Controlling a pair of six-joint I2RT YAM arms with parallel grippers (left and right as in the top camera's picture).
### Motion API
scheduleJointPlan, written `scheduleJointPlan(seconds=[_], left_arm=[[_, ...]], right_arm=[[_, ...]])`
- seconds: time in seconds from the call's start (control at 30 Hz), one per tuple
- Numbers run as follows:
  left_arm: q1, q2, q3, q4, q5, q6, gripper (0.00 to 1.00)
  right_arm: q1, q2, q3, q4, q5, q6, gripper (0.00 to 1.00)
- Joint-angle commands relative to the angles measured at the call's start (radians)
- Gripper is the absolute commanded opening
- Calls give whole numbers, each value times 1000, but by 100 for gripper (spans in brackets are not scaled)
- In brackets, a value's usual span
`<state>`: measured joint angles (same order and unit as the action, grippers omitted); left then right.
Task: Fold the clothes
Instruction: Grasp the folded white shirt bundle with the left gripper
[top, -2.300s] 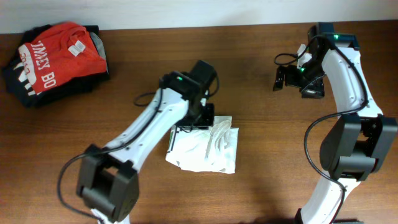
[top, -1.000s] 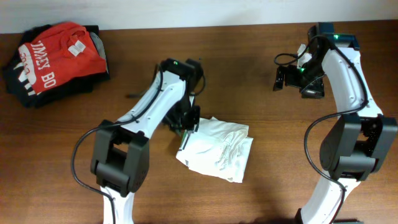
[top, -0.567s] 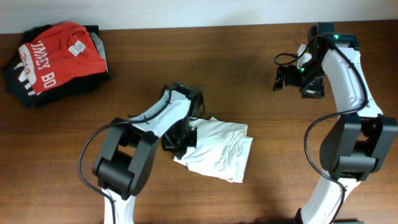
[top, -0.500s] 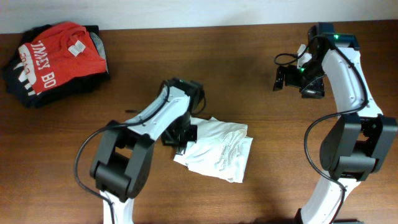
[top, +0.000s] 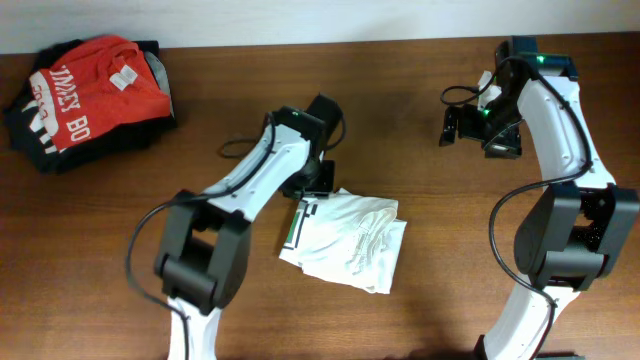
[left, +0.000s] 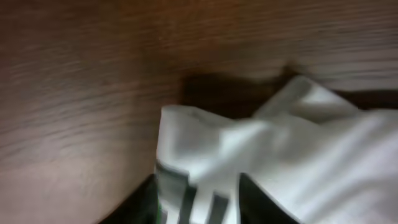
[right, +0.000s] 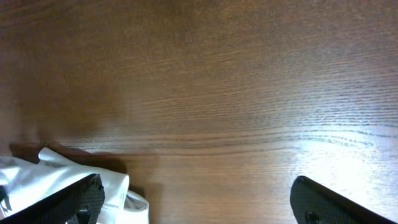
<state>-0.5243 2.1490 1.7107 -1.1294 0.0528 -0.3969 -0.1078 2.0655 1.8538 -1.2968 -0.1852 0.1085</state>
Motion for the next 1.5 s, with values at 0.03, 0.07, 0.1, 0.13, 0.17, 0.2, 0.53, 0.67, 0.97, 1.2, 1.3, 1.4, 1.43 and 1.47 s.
scheduleJointPlan(seconds=[0.03, 0.07, 0.1, 0.13, 0.17, 0.2, 0.53, 0.67, 0.97, 1.2, 1.3, 1.4, 1.43, 1.47], left_arm=[[1, 84, -12, 42, 9, 10, 25], [2, 84, -12, 58, 4, 10, 25], [2, 84, -12, 112, -38, 10, 25], [2, 84, -12, 135, -66, 10, 26], [2, 84, -12, 177, -129, 10, 30], [4, 84, -7, 191, -165, 10, 41], [178, 83, 415, -325, -118, 107, 99], [328, 86, 385, -390, 382, 486, 99], [316, 86, -50, -139, 635, 587, 99], [264, 97, -277, 40, 775, 586, 89], [237, 98, -282, 53, 762, 563, 32], [242, 98, -266, 74, 541, 326, 1], [243, 97, -255, 70, 494, 302, 1], [246, 97, -231, 66, 435, 276, 0]], right_arm=[[3, 4, -5, 0, -6, 3, 99], [3, 4, -5, 0, -6, 3, 99], [3, 4, -5, 0, -6, 3, 99], [3, 4, -5, 0, -6, 3, 99], [3, 4, -5, 0, -6, 3, 99], [3, 4, -5, 0, -6, 3, 99], [3, 4, -5, 0, -6, 3, 99], [3, 4, -5, 0, -6, 3, 99], [3, 4, -5, 0, -6, 3, 99], [3, 4, -5, 0, -6, 3, 99], [3, 4, -5, 0, -6, 3, 99], [3, 4, -5, 0, -5, 3, 99], [3, 4, -5, 0, -6, 3, 99], [3, 4, -5, 0, -6, 3, 99]])
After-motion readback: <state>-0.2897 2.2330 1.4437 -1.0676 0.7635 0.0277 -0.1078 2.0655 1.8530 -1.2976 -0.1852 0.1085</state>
